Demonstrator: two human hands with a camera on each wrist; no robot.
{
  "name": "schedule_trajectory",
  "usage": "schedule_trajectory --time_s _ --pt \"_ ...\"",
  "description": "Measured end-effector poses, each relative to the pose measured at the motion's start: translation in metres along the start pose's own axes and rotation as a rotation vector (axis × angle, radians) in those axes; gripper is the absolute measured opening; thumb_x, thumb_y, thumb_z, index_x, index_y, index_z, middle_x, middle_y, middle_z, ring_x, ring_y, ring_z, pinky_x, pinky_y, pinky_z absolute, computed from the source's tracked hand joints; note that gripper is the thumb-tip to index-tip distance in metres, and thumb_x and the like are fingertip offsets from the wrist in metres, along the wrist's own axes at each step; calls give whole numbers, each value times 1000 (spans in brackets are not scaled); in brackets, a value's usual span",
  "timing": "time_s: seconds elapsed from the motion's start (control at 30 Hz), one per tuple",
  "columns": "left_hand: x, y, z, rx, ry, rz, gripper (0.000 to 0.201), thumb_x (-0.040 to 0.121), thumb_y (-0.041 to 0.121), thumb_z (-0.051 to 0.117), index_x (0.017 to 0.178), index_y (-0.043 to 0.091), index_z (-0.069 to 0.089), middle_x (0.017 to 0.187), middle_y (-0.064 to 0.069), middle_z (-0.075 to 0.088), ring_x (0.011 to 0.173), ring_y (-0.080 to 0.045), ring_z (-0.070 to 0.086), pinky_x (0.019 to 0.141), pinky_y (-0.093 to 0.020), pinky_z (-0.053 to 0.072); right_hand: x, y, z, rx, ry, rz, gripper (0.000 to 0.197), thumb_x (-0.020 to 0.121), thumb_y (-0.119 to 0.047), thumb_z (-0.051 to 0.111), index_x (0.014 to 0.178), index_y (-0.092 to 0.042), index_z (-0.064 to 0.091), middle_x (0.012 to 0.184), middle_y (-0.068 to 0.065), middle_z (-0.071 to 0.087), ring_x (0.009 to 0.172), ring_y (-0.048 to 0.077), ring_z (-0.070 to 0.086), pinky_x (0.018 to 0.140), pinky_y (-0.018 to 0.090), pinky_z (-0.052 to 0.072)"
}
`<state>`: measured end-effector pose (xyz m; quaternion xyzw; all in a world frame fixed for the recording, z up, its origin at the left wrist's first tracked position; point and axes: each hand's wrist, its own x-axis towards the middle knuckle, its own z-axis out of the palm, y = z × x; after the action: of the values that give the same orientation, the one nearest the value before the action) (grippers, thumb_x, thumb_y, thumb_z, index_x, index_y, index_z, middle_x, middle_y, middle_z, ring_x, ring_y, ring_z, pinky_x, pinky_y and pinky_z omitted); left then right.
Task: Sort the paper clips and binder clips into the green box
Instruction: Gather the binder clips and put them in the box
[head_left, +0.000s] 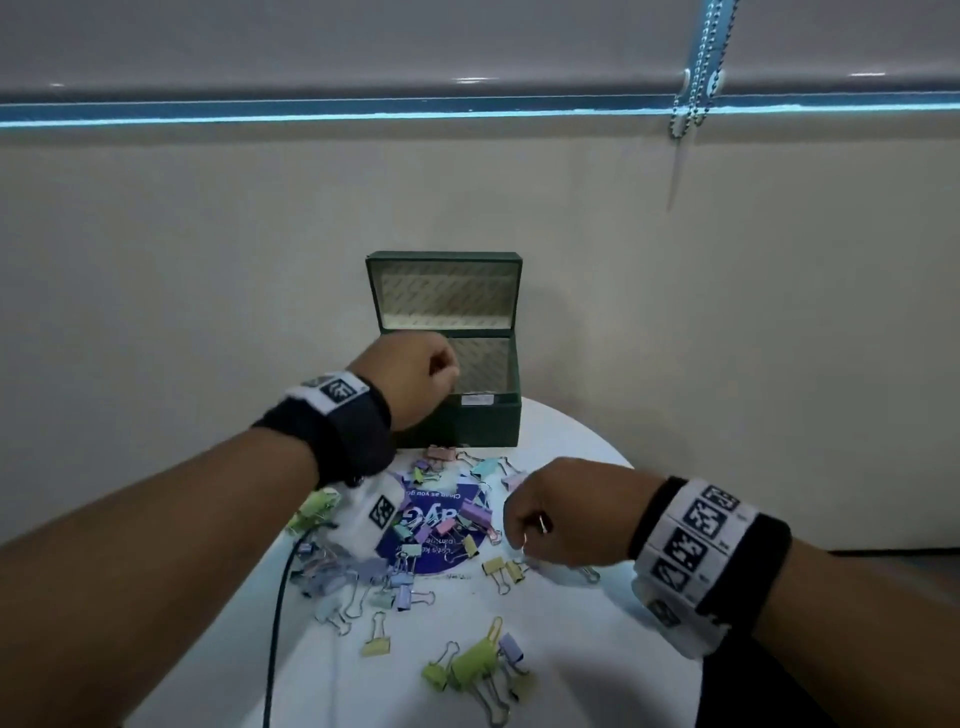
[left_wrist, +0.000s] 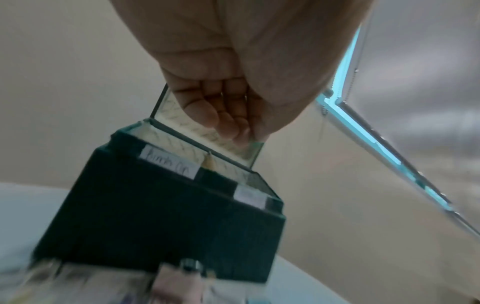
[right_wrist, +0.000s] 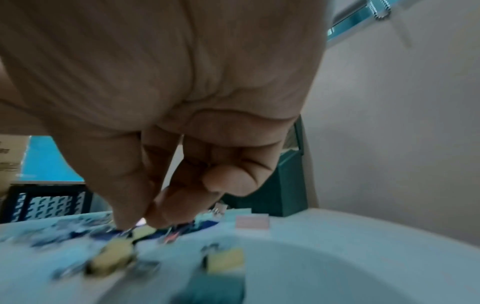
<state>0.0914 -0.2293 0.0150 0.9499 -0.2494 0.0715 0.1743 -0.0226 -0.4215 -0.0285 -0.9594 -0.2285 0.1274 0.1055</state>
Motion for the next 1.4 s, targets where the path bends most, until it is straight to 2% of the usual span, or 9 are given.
schedule_trajectory --time_s 0.23,0.5,0.7,0.8,0.9,0.97,1.13,1.27,1.4 --pt "23 -2 -16 71 -19 30 25 99 28 54 117 25 71 112 4 71 98 -15 62 81 -24 40 -8 -12 21 92 -112 -62 17 84 -31 73 101 -30 75 83 -14 68 71 -1 56 78 22 53" --pt "-97 -29 -20 303 -395 257 14 94 40 57 102 38 69 92 19 61 78 0 55 74 -23 49 1 -23 32 143 -143 -112 22 82 -33 77 104 -35 76 73 -20 59 71 -1 57 75 21 51" --pt "-150 -53 -10 308 -438 334 21 91 49 57 105 39 68 96 16 57 89 -4 55 74 -19 41 0 -29 39 142 -127 -114 10 83 -26 69 91 -30 75 85 -13 66 73 2 59 73 25 54" --pt "-157 -53 -2 280 -435 349 29 91 54 56 117 44 64 102 16 53 97 -5 54 77 -20 40 2 -33 47 121 -27 -149 7 80 -23 60 83 -23 66 84 -10 65 74 9 60 73 32 57" --pt "-157 -41 5 226 -397 412 27 98 40 50 120 40 66 101 11 57 94 -11 58 75 -27 48 8 -31 44 151 205 -173 1 82 -24 63 84 -24 63 87 -13 61 74 1 55 69 19 46" --pt "-150 -32 12 251 -363 455 30 99 32 48 121 34 68 100 4 61 93 -17 60 74 -34 52 12 -27 40 182 350 -89 3 87 -21 64 86 -22 62 79 -13 60 68 -1 53 65 22 44" --pt "-132 -23 22 465 -476 369 38 95 17 50 125 36 63 108 3 53 104 -19 51 81 -38 51 19 -27 34 227 543 55 25 93 -13 51 106 -28 67 81 -9 62 63 8 56 61 27 47" --pt "-131 -43 18 281 -536 261 45 95 9 48 119 42 66 110 16 58 108 -9 53 92 -32 48 26 -17 32 142 455 210 25 94 -14 39 75 -15 55 80 3 60 74 23 56 61 30 41" --pt "-128 -54 6 161 -383 117 24 98 26 52 111 39 69 109 19 63 97 -6 57 86 -26 48 34 -16 40 85 294 326 25 94 -25 44 70 -19 50 72 -1 57 67 16 53 58 27 38"
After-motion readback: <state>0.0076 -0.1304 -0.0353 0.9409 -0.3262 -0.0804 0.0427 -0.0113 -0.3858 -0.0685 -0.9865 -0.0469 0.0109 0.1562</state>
